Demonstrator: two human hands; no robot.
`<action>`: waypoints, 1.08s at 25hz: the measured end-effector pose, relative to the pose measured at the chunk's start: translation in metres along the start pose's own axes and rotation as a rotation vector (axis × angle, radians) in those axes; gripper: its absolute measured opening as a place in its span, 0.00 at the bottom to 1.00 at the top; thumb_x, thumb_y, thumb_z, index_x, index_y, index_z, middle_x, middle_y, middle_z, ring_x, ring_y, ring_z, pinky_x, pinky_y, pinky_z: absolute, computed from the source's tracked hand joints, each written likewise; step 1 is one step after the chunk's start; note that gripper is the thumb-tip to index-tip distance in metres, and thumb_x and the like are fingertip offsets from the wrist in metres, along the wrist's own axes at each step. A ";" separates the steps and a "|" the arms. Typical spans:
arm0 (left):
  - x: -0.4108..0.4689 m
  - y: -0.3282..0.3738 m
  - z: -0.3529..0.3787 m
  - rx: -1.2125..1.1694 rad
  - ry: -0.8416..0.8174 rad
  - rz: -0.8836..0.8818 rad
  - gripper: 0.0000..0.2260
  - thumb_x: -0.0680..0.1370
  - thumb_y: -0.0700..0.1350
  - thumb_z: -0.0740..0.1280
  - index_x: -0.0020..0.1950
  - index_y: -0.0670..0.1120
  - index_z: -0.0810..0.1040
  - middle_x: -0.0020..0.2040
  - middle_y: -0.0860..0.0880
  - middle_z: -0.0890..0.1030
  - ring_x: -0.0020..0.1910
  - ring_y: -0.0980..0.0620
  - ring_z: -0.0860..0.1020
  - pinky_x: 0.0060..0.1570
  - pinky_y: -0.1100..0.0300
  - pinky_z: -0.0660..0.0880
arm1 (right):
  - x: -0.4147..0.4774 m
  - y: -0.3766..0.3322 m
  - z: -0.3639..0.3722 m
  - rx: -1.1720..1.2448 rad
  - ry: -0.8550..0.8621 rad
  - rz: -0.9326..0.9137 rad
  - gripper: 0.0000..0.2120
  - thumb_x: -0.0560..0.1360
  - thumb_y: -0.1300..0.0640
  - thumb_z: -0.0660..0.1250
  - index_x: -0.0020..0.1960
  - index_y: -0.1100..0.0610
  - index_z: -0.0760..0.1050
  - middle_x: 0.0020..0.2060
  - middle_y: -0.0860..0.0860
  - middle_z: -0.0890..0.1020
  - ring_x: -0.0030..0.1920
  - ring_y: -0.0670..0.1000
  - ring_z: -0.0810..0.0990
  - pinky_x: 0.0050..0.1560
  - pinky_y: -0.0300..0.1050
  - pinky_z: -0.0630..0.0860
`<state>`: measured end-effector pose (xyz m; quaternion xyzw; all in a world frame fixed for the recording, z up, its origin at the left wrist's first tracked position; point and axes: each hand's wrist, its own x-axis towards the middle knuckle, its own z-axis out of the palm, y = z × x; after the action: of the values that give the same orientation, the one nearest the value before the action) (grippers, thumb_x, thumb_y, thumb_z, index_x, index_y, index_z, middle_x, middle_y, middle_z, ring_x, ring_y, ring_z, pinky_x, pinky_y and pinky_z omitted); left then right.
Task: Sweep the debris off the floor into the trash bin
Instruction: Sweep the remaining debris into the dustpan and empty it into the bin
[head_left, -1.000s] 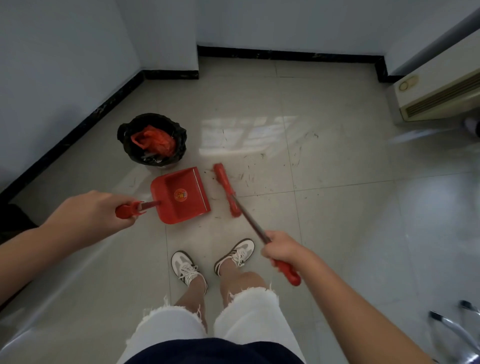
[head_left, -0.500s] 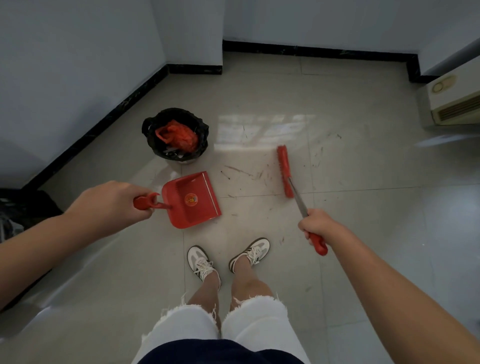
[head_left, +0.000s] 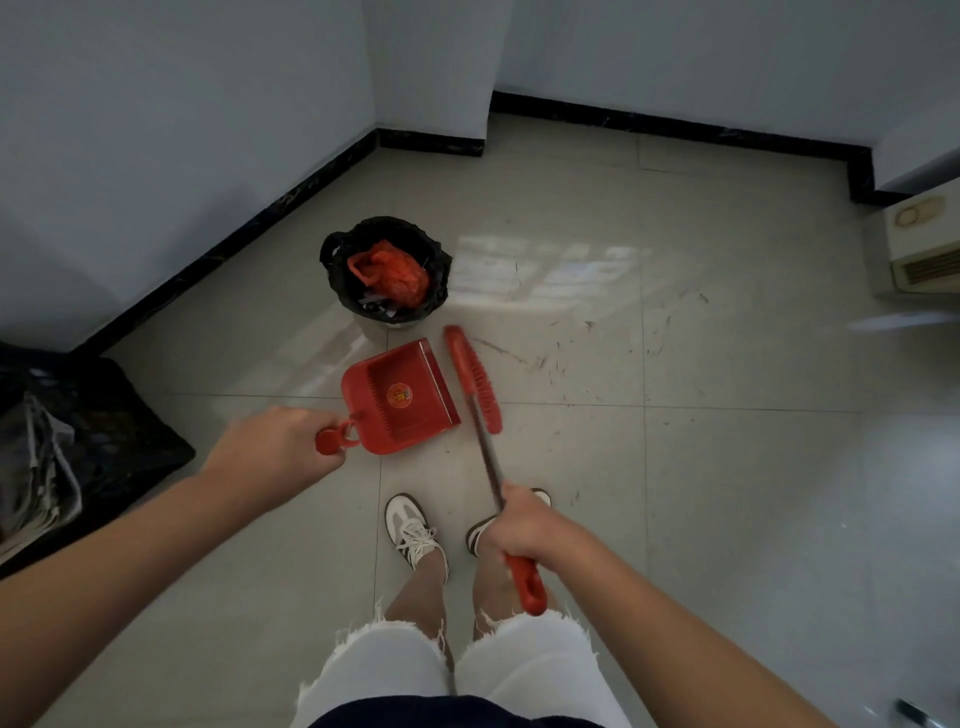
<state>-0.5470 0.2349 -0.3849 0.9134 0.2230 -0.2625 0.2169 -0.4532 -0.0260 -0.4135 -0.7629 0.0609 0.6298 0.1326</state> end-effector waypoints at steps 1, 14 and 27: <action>0.000 0.002 0.003 -0.002 -0.003 0.017 0.05 0.74 0.54 0.65 0.46 0.58 0.80 0.37 0.55 0.80 0.39 0.50 0.78 0.33 0.58 0.69 | -0.008 -0.004 0.010 -0.040 -0.037 -0.017 0.22 0.70 0.69 0.59 0.63 0.59 0.65 0.33 0.56 0.76 0.21 0.48 0.74 0.21 0.40 0.72; -0.056 -0.081 0.006 -0.209 0.165 -0.123 0.02 0.73 0.56 0.69 0.44 0.61 0.80 0.30 0.57 0.78 0.33 0.54 0.78 0.34 0.57 0.73 | -0.117 0.018 -0.084 -0.038 0.078 -0.057 0.33 0.72 0.68 0.60 0.73 0.45 0.64 0.22 0.52 0.69 0.19 0.47 0.67 0.20 0.38 0.68; -0.093 -0.120 0.006 -0.090 0.082 -0.119 0.06 0.72 0.57 0.68 0.45 0.59 0.83 0.34 0.55 0.83 0.38 0.51 0.81 0.38 0.55 0.76 | -0.011 -0.047 -0.004 -0.429 0.050 0.105 0.10 0.69 0.71 0.56 0.32 0.66 0.71 0.15 0.57 0.72 0.11 0.50 0.69 0.16 0.33 0.64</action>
<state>-0.6827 0.3014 -0.3694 0.8980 0.2971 -0.2268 0.2322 -0.4397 0.0175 -0.3962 -0.7848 -0.0316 0.6152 -0.0671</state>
